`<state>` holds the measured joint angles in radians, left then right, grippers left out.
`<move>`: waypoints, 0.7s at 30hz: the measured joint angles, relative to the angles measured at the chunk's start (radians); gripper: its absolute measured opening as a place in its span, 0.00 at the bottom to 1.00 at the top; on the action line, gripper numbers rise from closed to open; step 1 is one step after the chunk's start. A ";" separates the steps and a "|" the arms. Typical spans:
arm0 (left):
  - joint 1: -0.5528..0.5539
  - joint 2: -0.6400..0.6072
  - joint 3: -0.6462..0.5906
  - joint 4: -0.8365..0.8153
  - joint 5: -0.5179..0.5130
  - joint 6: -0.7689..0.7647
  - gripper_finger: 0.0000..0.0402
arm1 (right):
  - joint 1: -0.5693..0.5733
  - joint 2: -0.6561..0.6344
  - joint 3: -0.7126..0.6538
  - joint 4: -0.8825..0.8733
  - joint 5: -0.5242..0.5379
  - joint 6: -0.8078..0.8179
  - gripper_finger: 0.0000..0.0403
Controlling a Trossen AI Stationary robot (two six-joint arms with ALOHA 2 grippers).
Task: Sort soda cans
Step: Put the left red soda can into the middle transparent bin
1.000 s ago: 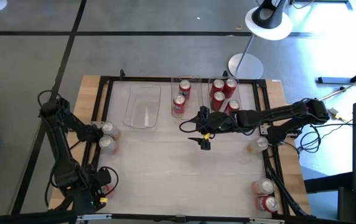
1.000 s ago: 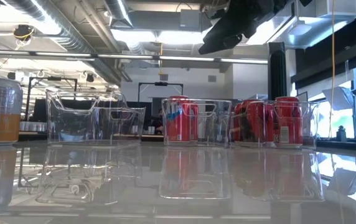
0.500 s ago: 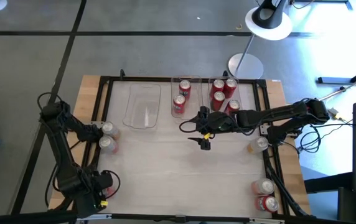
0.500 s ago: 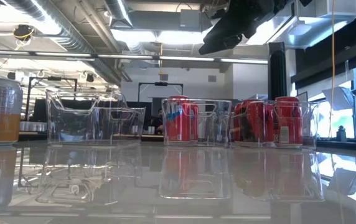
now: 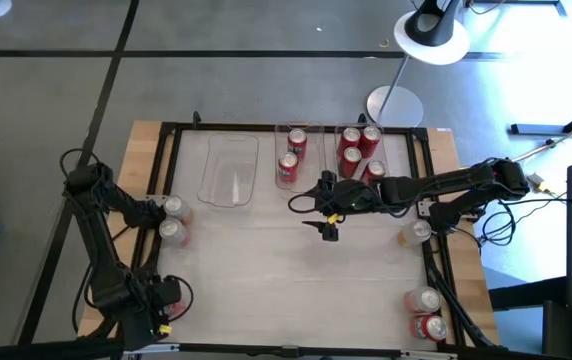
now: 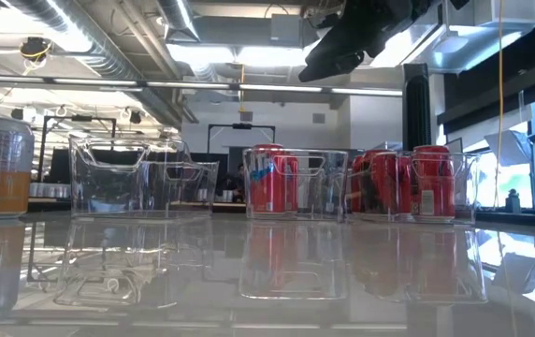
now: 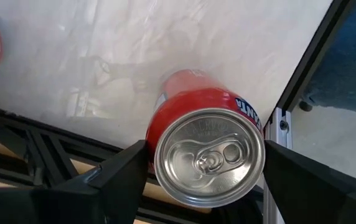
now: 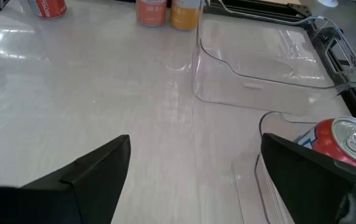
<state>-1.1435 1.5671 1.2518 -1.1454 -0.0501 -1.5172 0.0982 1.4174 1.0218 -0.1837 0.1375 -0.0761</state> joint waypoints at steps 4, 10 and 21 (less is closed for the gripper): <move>0.000 0.000 0.000 -0.008 -0.009 0.022 0.72 | 0.000 0.000 0.000 0.000 0.000 0.000 0.89; 0.003 0.008 -0.002 -0.015 -0.017 0.028 0.80 | 0.000 0.000 0.000 0.000 0.000 0.000 0.89; 0.004 0.043 -0.005 0.028 -0.024 0.001 0.93 | 0.000 0.000 0.000 -0.007 0.000 0.018 0.89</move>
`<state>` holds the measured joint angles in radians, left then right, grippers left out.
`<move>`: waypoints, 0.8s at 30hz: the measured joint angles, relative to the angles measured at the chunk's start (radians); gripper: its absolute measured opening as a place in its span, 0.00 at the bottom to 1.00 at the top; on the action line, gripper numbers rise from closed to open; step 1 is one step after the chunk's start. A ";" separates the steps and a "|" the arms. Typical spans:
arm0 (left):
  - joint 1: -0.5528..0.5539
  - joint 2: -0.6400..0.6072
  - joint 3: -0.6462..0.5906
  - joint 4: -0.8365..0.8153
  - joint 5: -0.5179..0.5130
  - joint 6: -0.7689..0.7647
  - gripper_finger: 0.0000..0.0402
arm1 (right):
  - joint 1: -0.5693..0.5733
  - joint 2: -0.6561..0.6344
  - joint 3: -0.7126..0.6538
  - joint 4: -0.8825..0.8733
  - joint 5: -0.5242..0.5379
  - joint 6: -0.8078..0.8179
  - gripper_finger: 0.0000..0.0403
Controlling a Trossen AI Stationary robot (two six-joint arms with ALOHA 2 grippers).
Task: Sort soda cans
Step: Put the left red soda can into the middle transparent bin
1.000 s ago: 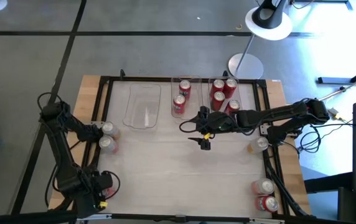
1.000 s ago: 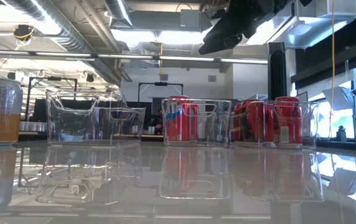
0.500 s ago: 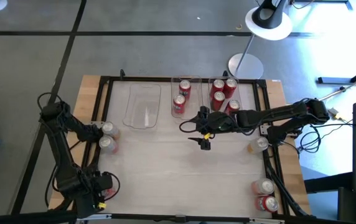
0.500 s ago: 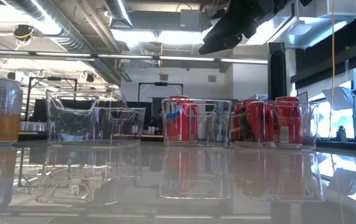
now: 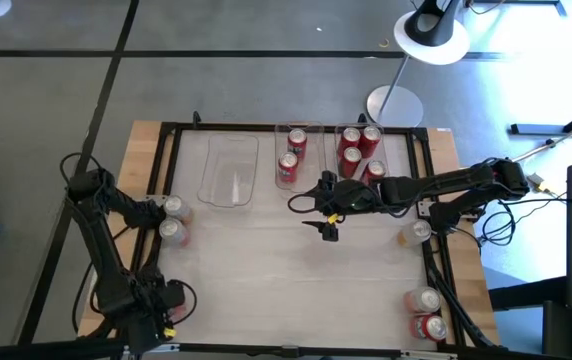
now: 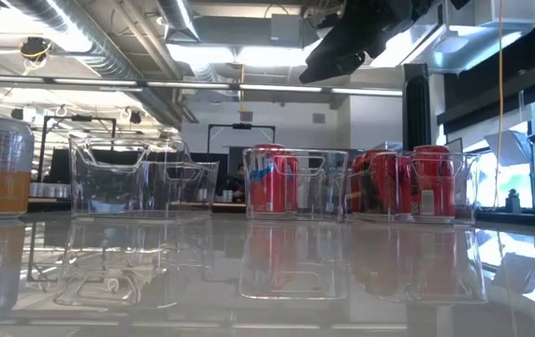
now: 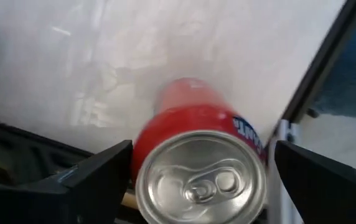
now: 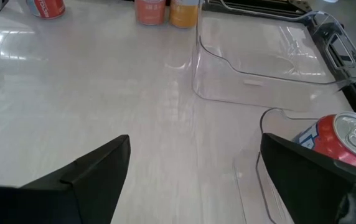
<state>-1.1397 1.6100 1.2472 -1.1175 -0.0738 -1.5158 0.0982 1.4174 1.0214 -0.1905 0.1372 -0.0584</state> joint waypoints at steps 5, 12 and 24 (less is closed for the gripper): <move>0.000 0.027 0.002 0.034 -0.080 -0.023 0.93 | 0.000 0.000 0.000 0.005 0.000 -0.002 0.89; 0.003 0.072 0.002 0.054 -0.086 -0.022 0.93 | 0.000 0.000 0.000 -0.001 0.000 -0.005 0.89; 0.006 0.124 0.002 0.028 0.082 -0.085 0.80 | 0.000 0.000 0.000 0.005 0.000 -0.006 0.89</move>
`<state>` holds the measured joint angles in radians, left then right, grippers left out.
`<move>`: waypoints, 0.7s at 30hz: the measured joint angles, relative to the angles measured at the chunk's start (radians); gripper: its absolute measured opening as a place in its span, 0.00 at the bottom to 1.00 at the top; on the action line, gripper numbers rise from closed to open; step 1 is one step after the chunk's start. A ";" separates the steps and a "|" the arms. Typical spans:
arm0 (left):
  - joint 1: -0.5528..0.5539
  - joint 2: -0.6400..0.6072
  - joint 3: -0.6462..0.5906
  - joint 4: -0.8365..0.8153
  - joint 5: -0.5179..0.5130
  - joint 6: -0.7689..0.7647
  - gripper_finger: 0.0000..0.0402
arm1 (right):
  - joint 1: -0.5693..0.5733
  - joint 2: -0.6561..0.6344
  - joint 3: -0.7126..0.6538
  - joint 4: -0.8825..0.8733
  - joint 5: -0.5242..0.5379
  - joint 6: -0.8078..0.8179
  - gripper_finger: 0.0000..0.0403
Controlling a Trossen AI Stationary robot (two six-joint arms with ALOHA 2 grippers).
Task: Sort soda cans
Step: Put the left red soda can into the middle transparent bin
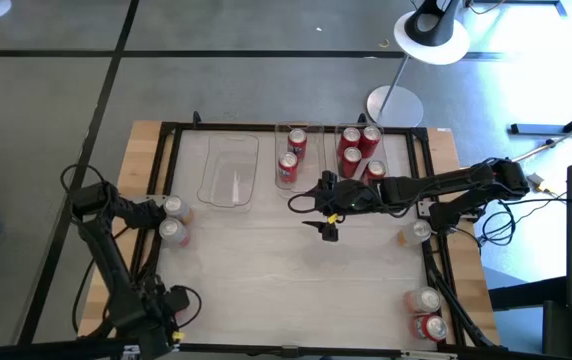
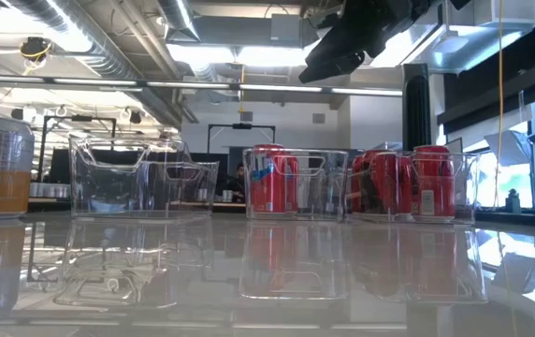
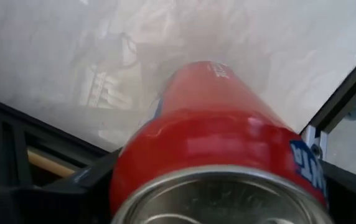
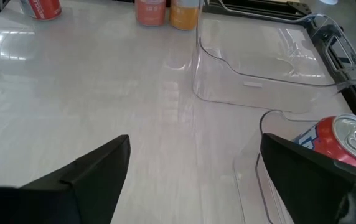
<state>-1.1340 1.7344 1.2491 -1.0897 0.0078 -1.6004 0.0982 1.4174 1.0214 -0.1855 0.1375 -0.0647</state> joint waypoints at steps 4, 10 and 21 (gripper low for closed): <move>0.012 -0.001 0.001 -0.013 -0.003 -0.009 0.71 | 0.000 0.000 0.000 -0.003 0.000 0.000 0.89; 0.069 -0.021 0.014 -0.038 -0.019 -0.006 0.71 | 0.000 -0.023 -0.001 -0.049 0.000 -0.023 0.89; 0.277 -0.108 0.206 -0.204 -0.273 0.282 0.71 | 0.000 -0.153 0.002 -0.098 -0.012 0.208 0.89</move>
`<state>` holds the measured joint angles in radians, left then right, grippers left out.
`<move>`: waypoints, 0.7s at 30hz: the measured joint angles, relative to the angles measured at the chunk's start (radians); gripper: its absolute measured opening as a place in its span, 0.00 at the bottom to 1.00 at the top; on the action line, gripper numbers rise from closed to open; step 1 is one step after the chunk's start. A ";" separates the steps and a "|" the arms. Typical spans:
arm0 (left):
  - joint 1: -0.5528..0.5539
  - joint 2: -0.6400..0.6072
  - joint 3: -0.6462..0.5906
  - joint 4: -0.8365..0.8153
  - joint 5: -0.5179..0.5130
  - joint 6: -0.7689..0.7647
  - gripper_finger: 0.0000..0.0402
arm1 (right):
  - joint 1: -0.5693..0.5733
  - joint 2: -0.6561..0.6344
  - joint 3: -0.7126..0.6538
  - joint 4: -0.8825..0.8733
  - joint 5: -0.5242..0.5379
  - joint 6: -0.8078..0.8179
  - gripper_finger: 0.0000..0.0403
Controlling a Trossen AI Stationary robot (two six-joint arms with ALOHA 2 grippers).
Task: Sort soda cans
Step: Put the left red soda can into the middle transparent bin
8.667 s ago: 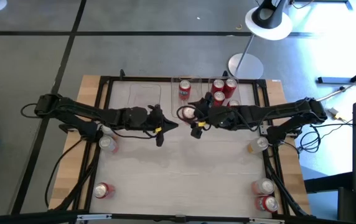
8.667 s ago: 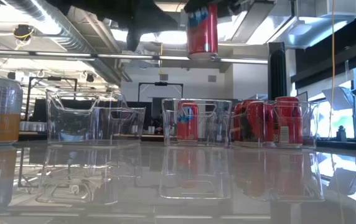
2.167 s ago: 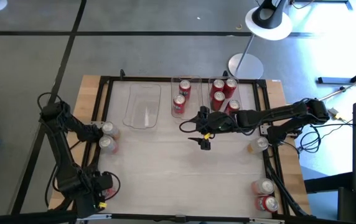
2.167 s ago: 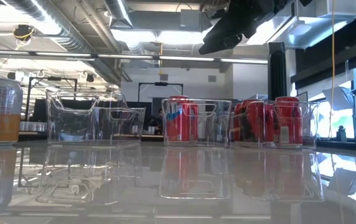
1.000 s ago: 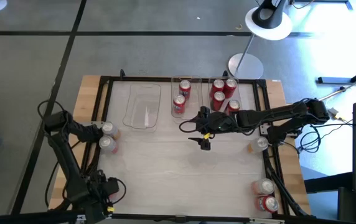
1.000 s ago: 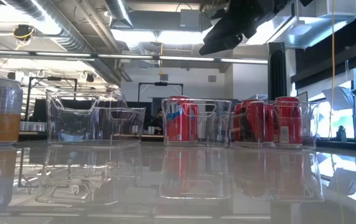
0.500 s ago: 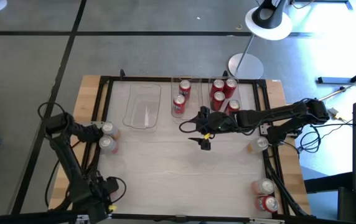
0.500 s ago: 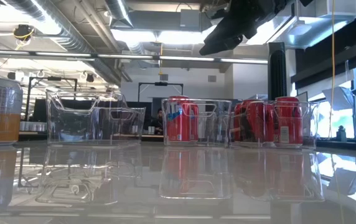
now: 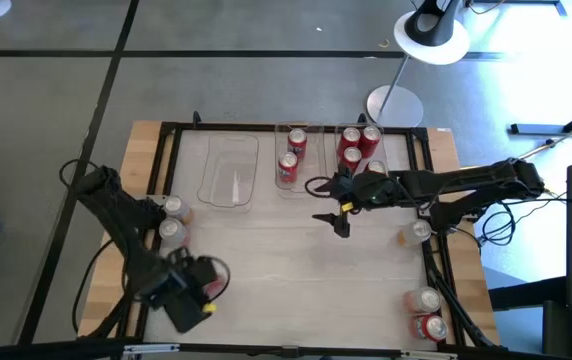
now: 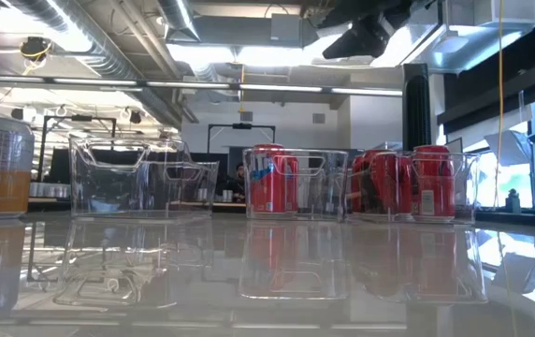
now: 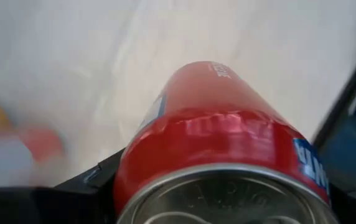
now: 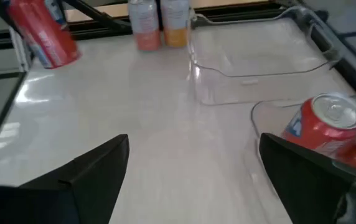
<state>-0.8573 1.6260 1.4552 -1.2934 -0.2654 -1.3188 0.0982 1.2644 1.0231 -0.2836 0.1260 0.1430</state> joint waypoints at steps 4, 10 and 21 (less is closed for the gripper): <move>0.119 -0.025 0.055 -0.001 -0.078 0.201 0.71 | 0.000 0.000 0.029 -0.040 -0.007 0.059 0.89; 0.318 -0.025 0.062 0.012 -0.130 0.493 0.71 | 0.000 -0.042 0.044 -0.112 -0.052 0.040 0.69; 0.589 -0.024 0.056 0.314 -0.118 0.944 0.71 | 0.000 -0.049 -0.208 0.239 -0.157 -0.069 0.05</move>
<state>-0.2686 1.6016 1.5108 -0.9793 -0.3837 -0.3750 0.0982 1.2152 0.8155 -0.0443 -0.0310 0.0743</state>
